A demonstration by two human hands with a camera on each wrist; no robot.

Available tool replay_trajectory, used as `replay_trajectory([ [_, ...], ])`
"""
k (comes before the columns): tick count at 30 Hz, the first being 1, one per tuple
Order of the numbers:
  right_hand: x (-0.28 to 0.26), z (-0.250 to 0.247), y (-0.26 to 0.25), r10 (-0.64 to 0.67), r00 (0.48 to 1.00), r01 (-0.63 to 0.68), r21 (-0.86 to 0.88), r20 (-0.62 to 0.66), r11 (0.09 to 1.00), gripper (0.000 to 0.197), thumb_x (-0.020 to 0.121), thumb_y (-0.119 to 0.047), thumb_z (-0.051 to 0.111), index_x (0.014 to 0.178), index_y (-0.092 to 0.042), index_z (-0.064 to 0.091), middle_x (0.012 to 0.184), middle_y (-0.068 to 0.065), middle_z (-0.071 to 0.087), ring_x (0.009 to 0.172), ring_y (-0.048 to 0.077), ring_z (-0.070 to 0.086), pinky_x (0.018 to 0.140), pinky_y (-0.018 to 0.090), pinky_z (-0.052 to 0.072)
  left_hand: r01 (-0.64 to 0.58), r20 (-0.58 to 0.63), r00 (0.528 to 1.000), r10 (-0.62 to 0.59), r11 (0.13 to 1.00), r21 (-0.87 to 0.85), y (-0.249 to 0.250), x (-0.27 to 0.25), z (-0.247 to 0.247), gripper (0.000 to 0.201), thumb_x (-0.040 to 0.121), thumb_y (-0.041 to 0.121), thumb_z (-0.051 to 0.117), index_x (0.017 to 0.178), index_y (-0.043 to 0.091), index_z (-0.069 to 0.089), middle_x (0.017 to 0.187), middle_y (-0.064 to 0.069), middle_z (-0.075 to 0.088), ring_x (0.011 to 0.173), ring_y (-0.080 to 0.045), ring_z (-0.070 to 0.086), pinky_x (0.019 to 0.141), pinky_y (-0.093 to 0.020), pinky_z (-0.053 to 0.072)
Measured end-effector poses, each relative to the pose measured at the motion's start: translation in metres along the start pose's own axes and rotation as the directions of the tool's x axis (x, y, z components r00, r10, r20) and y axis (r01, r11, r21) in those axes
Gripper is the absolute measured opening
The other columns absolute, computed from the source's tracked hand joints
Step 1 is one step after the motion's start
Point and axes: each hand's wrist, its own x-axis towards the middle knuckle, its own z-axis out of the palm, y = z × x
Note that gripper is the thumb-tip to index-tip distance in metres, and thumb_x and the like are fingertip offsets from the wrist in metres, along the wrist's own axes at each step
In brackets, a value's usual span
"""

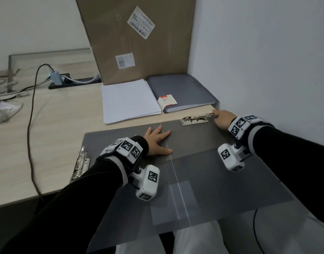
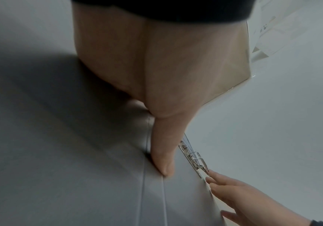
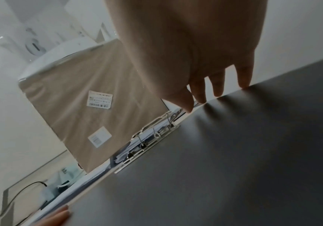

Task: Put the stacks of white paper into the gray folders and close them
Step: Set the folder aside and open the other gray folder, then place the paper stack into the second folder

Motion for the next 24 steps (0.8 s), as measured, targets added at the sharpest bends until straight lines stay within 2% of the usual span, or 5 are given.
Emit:
replay_trajectory([
  [4,-0.003,0.000,-0.002,-0.007,0.999,0.011,0.090,-0.038,0.996,0.050,0.095,-0.005,0.037,0.144,-0.004,0.029,0.147,0.021,0.038,0.134,0.037,0.039,0.110,0.038,0.033,0.010,-0.018,1.000,-0.011,0.999,-0.053,0.001,-0.001,-0.003,0.079,0.086,0.047,0.058,0.150,0.038,0.011,0.161,0.006,-0.008,0.148,-0.028,-0.012,0.117,-0.050,-0.002],
  [8,-0.009,-0.013,-0.013,-0.065,0.983,0.111,0.270,-0.174,0.957,0.046,0.090,-0.008,0.047,0.136,-0.006,0.048,0.144,0.014,0.047,0.132,0.029,0.045,0.109,0.030,0.032,0.032,-0.052,0.998,-0.039,0.991,-0.130,-0.008,0.003,-0.012,0.075,0.086,0.047,0.057,0.150,0.033,0.020,0.162,0.005,0.000,0.149,-0.024,-0.006,0.119,-0.045,0.001],
  [14,-0.029,-0.015,-0.079,-0.271,0.940,0.335,0.407,-0.207,0.850,0.034,0.089,-0.007,0.050,0.120,-0.008,0.062,0.129,0.007,0.061,0.120,0.021,0.055,0.097,0.023,0.038,-0.036,-0.314,0.935,-0.162,0.841,-0.540,-0.028,0.005,-0.033,0.043,0.088,0.018,0.061,0.130,0.012,0.056,0.138,-0.007,0.054,0.125,-0.020,0.051,0.094,-0.015,0.033],
  [20,-0.010,0.008,-0.155,-0.293,0.955,0.290,0.408,-0.057,0.866,0.040,0.086,-0.008,0.052,0.126,-0.001,0.057,0.122,0.009,0.054,0.109,0.018,0.050,0.093,0.020,0.038,0.065,-0.405,0.812,-0.420,0.755,-0.653,-0.085,0.006,-0.072,0.046,0.089,0.010,0.053,0.134,0.008,0.050,0.143,-0.011,0.048,0.132,-0.024,0.046,0.108,-0.030,0.035],
  [24,0.009,0.020,-0.178,-0.218,0.975,0.178,0.455,0.037,0.873,0.055,0.088,-0.012,0.052,0.141,-0.011,0.040,0.143,0.011,0.045,0.129,0.027,0.046,0.109,0.032,0.035,0.174,-0.353,0.766,-0.538,0.701,-0.691,-0.118,0.015,-0.082,0.054,0.092,0.016,0.050,0.143,0.007,0.035,0.149,-0.013,0.038,0.136,-0.028,0.040,0.110,-0.031,0.031],
])
